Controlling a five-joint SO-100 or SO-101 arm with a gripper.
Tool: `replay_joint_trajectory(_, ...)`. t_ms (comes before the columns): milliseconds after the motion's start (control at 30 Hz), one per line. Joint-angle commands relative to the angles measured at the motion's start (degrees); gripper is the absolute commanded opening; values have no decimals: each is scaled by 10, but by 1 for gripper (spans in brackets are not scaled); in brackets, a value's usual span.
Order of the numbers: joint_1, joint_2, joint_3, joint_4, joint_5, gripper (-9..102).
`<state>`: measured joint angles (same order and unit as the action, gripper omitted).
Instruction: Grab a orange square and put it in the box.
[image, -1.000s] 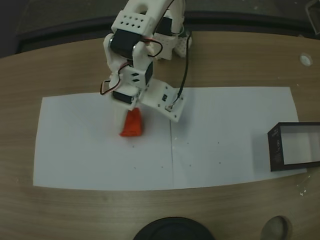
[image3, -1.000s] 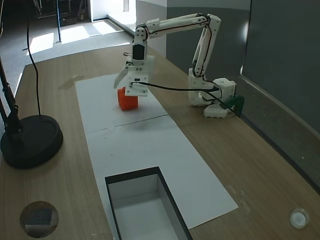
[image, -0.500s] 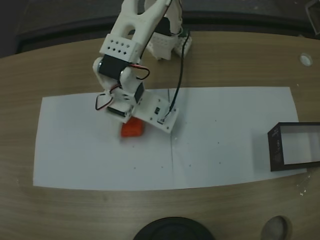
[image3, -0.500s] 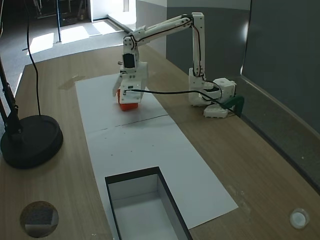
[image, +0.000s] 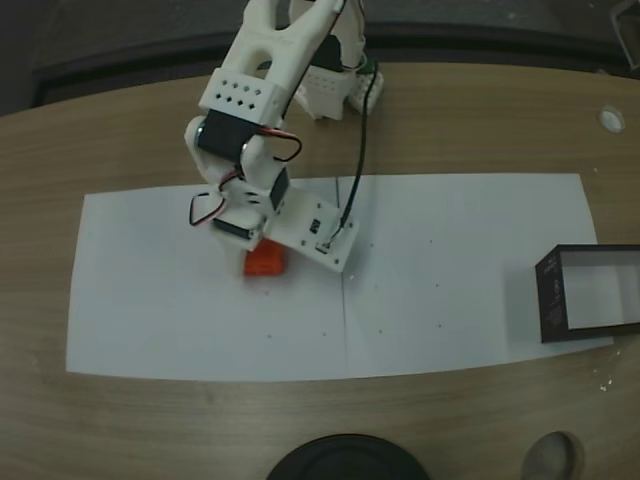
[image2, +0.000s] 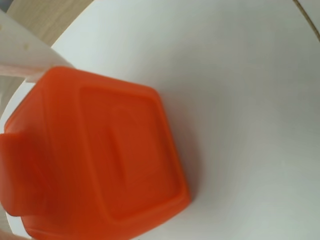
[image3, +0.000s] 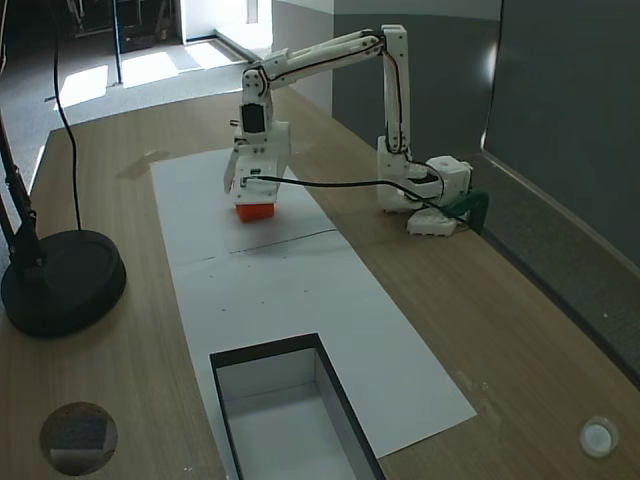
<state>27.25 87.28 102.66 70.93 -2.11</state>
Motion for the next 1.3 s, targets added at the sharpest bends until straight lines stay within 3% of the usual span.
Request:
replay_joint_trajectory(0,-9,10,-25,4,-3,18)
replay_joint_trajectory(200,-55,10,-25,6,-3,10)
replay_joint_trajectory(367,-122,25,-63,11,1,9)
replay_joint_trajectory(733,-363,75,-511,169,-3,9)
replay_joint_trajectory(967,-532,-18,-645,134,-2,9)
replay_joint_trajectory(1267,-617,-188,-743,105,2,9)
